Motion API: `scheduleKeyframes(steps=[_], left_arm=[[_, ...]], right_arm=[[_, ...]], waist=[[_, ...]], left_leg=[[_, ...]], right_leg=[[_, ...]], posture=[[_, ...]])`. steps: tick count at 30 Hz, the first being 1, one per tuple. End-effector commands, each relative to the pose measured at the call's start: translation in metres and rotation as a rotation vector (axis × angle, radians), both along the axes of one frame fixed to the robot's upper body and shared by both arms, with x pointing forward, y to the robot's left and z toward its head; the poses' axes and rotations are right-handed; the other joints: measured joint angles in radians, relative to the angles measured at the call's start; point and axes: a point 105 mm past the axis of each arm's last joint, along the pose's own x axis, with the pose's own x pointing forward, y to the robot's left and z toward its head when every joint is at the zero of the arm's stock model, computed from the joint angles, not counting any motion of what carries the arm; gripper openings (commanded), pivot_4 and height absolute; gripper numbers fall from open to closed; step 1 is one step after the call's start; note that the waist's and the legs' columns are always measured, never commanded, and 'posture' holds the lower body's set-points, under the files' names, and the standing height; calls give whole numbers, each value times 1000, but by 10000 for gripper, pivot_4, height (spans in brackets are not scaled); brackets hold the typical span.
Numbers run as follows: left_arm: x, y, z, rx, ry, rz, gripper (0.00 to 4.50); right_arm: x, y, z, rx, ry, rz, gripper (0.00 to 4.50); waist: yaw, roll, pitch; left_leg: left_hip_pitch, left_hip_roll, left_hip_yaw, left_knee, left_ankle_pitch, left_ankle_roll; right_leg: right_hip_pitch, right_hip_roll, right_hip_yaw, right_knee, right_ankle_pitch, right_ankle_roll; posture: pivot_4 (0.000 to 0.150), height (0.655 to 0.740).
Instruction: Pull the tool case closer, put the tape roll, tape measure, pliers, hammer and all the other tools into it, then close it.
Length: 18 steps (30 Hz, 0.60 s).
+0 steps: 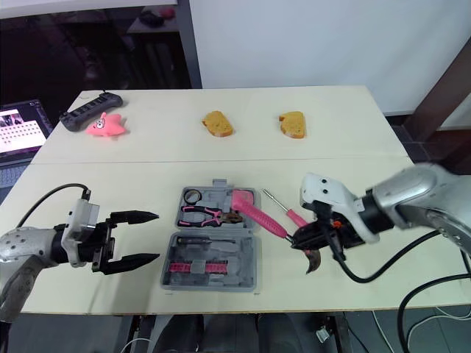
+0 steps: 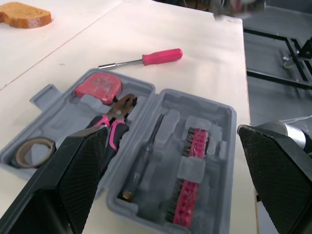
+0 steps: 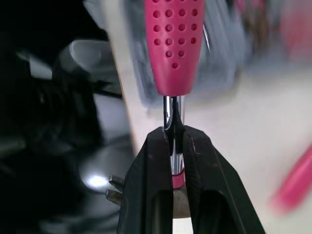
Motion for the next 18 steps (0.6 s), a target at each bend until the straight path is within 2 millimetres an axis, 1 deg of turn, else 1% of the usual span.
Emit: scheduleKeyframes(steps=[1,5,6,9,11,13,15,16,18], left_arm=[[-2,-1,5,4,-33,-28,45000],[-1,0,6,5,-31,-31,45000],[-1,-1,6,6,-31,-32,45000],[-2,0,6,6,-29,-31,45000],[-2,0,6,5,-26,-28,45000],[-2,-1,6,5,-25,-27,45000],[-2,-2,6,6,-27,-26,45000],[-2,-2,6,6,-27,-25,45000],[-2,-3,6,5,-28,-20,45000]], right_arm=[[4,-1,-14,21,37,-248,197],[10,-8,-45,-37,5,-536,197],[8,-6,-50,-49,3,-560,197],[3,4,-57,-49,-5,-598,197],[1,12,-66,-55,-6,-624,197],[-1,16,-76,-92,-22,-612,197],[-6,14,-102,-174,-26,-604,197],[-8,14,-110,-194,-22,-603,197],[-10,12,-123,-206,-2,-624,197]], waist=[[9,0,0],[14,-1,-1],[14,0,-1],[13,0,-1],[10,0,-1],[12,0,-1],[14,-2,-2],[15,-6,-5],[16,-9,-8]], left_leg=[[-1,-1,1,0,0,0],[-6,0,1,0,0,0],[-7,0,0,0,0,0],[-11,0,0,1,1,0],[-11,1,0,0,1,0],[-11,1,0,0,1,0],[-11,1,0,0,1,0],[-11,1,0,0,1,0],[-11,1,-1,0,1,-1]], right_leg=[[-1,-1,1,-1,0,0],[-7,1,1,1,2,4],[-9,1,1,2,2,4],[-14,1,1,5,2,5],[-14,2,1,5,3,5],[-14,3,1,5,3,5],[-14,2,1,5,2,4],[-14,2,1,4,2,4],[-14,2,1,4,2,4]], posture=[[1500,7400],[1500,7400],[1500,7400],[1500,7400],[1500,7400],[1500,7400],[1500,7400],[1500,7400],[1500,7400]])
